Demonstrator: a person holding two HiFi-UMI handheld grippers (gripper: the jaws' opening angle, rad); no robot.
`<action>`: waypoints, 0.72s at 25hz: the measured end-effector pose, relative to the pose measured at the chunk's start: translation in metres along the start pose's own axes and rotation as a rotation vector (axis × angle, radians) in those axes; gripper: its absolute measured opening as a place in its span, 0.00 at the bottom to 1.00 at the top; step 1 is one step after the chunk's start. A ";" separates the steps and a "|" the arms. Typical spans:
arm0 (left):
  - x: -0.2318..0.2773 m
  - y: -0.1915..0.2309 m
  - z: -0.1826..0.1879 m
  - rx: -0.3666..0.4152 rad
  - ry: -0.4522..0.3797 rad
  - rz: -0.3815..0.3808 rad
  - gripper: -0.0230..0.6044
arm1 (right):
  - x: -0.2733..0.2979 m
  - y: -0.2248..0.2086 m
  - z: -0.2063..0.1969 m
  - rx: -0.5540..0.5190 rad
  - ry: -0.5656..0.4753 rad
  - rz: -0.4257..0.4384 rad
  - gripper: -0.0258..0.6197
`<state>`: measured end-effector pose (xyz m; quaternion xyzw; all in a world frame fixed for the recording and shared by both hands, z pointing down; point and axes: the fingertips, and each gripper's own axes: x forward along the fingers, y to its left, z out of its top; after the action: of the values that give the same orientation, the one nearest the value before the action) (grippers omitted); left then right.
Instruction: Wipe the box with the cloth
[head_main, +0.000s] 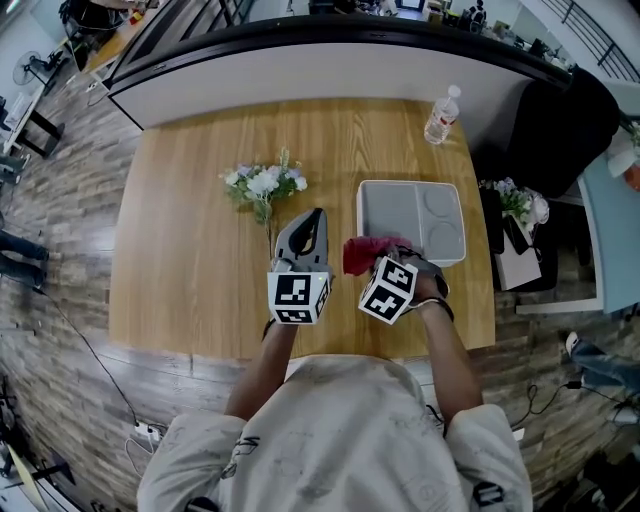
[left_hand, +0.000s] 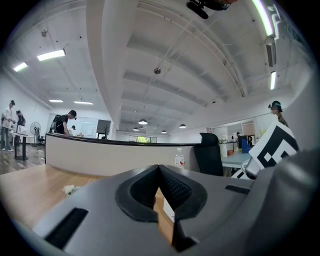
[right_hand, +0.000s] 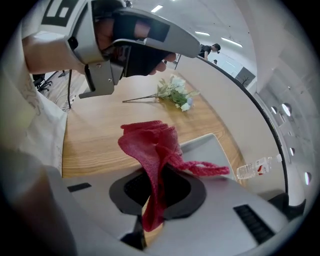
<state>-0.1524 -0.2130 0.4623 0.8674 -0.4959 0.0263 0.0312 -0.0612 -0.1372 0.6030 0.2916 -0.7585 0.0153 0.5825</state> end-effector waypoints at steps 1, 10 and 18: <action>-0.001 -0.002 0.001 0.001 -0.001 -0.004 0.05 | -0.002 0.004 0.000 -0.003 -0.006 0.011 0.12; -0.003 -0.017 -0.003 0.002 -0.005 -0.033 0.05 | -0.008 0.045 -0.016 0.032 -0.036 0.120 0.12; 0.001 -0.024 0.000 0.002 -0.009 -0.049 0.05 | -0.025 0.040 -0.017 0.191 -0.167 0.068 0.12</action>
<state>-0.1315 -0.2020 0.4618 0.8794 -0.4748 0.0220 0.0285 -0.0607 -0.0876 0.5990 0.3203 -0.8088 0.0830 0.4862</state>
